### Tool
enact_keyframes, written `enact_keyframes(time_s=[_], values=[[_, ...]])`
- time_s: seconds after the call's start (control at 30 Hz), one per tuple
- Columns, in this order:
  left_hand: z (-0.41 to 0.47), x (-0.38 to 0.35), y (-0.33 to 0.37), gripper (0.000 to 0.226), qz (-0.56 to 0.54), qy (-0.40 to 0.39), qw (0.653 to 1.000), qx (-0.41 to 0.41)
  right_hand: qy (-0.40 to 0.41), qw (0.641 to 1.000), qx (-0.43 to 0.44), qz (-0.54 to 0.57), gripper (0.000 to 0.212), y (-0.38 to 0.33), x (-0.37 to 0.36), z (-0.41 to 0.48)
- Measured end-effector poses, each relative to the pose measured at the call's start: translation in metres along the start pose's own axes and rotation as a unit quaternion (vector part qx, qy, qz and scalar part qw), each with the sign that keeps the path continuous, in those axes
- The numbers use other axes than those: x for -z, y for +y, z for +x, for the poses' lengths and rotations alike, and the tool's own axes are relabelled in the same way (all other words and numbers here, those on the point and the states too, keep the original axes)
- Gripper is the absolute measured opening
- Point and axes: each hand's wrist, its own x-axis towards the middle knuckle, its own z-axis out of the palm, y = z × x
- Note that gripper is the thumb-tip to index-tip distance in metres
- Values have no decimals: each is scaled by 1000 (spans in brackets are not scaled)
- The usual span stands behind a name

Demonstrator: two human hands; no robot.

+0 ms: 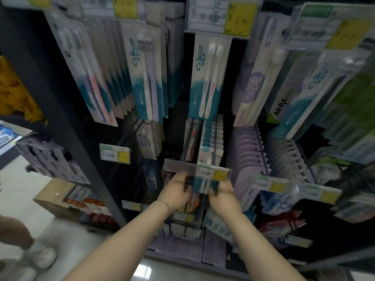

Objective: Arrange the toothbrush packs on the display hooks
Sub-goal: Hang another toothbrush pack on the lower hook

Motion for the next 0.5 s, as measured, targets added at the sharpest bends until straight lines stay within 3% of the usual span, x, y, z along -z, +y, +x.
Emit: enact_keyframes(time_s=[0.23, 0.37, 0.5], values=[[30, -6, 8, 20, -166, 26, 986, 17, 35, 996, -49, 68, 50, -1, -10, 24], [37, -5, 20, 15, -195, 44, 979, 25, 15, 990, -76, 122, 48, 1, -11, 27], [37, -1, 21, 21, -131, 79, 988, 5, 32, 988, -56, 138, 52, -5, -9, 26]])
